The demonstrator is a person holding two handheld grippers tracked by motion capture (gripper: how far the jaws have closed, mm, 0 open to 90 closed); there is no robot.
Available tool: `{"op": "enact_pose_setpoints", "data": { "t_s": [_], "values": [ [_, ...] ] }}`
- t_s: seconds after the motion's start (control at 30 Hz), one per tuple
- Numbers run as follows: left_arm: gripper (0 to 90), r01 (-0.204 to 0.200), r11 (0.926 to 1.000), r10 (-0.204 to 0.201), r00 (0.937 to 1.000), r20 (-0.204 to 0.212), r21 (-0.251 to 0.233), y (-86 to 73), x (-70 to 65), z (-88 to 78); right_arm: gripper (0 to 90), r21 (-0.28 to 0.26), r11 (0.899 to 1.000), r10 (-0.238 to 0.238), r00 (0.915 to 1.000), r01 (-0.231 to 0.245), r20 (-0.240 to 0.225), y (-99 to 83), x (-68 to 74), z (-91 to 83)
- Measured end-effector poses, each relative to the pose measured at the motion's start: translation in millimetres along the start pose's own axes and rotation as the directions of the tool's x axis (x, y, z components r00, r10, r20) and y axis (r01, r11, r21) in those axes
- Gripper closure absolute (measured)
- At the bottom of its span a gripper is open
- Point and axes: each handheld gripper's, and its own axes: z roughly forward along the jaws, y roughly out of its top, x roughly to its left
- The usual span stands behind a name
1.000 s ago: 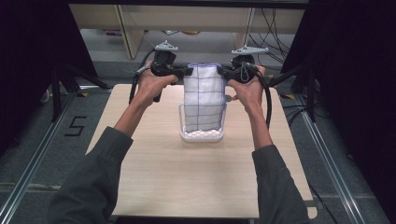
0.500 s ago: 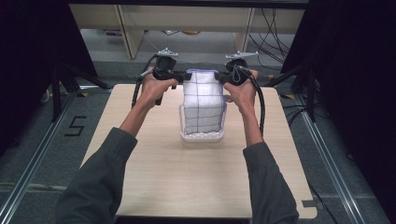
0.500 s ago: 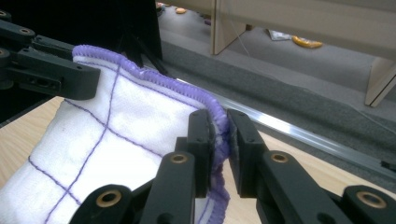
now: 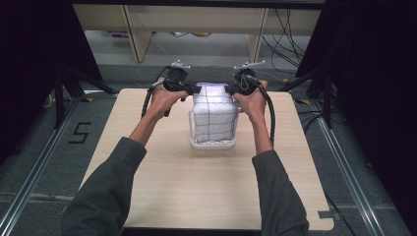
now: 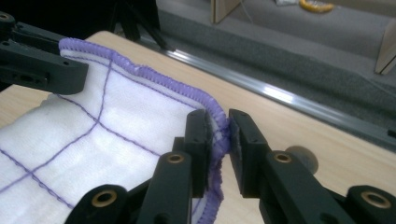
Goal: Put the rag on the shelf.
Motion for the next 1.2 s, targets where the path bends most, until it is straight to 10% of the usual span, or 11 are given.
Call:
{"op": "enact_pose_setpoints", "data": {
  "t_s": [0.33,1.2],
  "values": [
    [70.3,-0.019,0.9953,0.016,0.9994,0.031,0.095,-12.8,1.6,13.6,74.9,0.061,0.998,0.03,0.9995,-0.03,-0.009,-10.8,-4.8,10.1],
    [37.4,0.056,0.997,-0.058,0.9978,0.032,0.053,-14.3,1.9,-26.0,54.0,-0.019,0.999,0.048,0.9989,-0.048,0.003,-13.7,-13.3,-29.9]
  ]
}}
